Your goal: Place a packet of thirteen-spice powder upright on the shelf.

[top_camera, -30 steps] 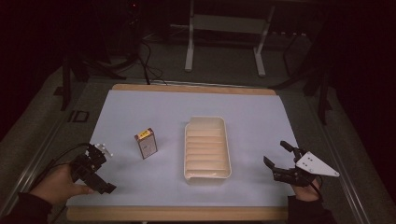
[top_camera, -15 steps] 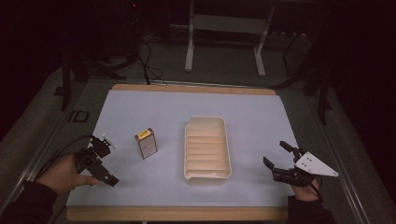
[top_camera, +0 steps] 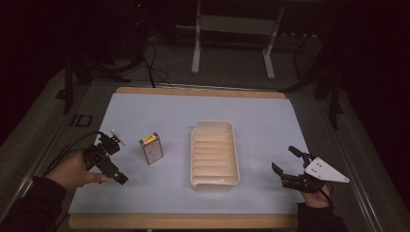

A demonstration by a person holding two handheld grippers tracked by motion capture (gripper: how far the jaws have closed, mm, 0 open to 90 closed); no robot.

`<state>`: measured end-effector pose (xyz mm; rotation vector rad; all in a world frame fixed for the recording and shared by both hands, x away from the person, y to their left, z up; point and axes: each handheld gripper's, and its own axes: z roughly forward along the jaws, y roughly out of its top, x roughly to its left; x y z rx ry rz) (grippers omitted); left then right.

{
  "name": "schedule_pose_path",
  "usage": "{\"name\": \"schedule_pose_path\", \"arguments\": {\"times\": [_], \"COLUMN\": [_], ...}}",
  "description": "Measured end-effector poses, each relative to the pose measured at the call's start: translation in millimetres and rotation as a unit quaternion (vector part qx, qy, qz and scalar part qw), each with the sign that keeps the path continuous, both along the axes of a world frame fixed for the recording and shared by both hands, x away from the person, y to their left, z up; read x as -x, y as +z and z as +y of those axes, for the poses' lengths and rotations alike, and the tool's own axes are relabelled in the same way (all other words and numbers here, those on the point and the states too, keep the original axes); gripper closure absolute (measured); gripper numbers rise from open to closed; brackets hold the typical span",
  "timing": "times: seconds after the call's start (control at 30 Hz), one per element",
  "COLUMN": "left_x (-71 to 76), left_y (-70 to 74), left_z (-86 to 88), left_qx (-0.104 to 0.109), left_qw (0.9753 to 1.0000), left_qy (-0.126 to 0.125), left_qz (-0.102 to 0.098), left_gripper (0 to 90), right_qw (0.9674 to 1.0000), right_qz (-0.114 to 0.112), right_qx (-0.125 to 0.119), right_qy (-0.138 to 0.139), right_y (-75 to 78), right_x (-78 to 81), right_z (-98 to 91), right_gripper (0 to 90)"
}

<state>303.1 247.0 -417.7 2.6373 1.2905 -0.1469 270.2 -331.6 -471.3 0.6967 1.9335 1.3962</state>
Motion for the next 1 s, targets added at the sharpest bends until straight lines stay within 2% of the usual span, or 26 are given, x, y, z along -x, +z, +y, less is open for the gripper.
{"name": "schedule_pose_path", "arguments": {"times": [0.17,0.27,0.4,0.6,0.8,0.87,0.93,1.0], "left_x": [-8.8,-12.8,-19.7,-34.0,-49.1,-53.5,-56.6,-61.1], "left_y": [1.7,6.0,11.9,24.7,30.4,30.2,30.5,30.5], "left_z": [-5.6,-12.5,-21.5,-28.4,-38.9,-43.3,-47.8,-50.7], "left_qx": [-0.007,-0.008,-0.020,-0.018,-0.009,-0.009,-0.017,-0.013], "left_qw": [0.9999,0.9999,0.9996,0.9998,0.9996,0.9993,0.9982,0.9980], "left_qy": [0.007,0.001,-0.017,-0.014,-0.025,-0.034,-0.052,-0.051], "left_qz": [0.008,0.009,0.012,0.000,-0.003,-0.010,-0.025,-0.035], "left_gripper": [2.3,2.3,2.3,2.3,2.5,4.4,7.6,11.3], "right_qw": [1.0000,1.0000,1.0000,1.0000,1.0000,1.0000,0.9999,0.9999], "right_qz": [0.001,0.001,0.004,0.005,0.007,0.007,0.006,0.006], "right_qx": [-0.002,-0.001,-0.001,-0.003,-0.002,-0.003,-0.003,-0.003], "right_qy": [0.000,0.002,0.004,0.004,0.006,0.007,0.008,0.008], "right_y": [-0.3,-0.8,-1.3,-1.5,-1.8,-1.7,-1.8,-1.9], "right_x": [-0.2,-0.5,-1.0,-1.0,-1.1,-1.0,-1.1,-1.1], "right_z": [-0.5,-0.5,-0.3,-0.7,-0.1,-0.3,-0.4,-0.4], "right_gripper": [16.9,16.9,16.9,16.9,16.9,16.9,16.9,16.9]}}
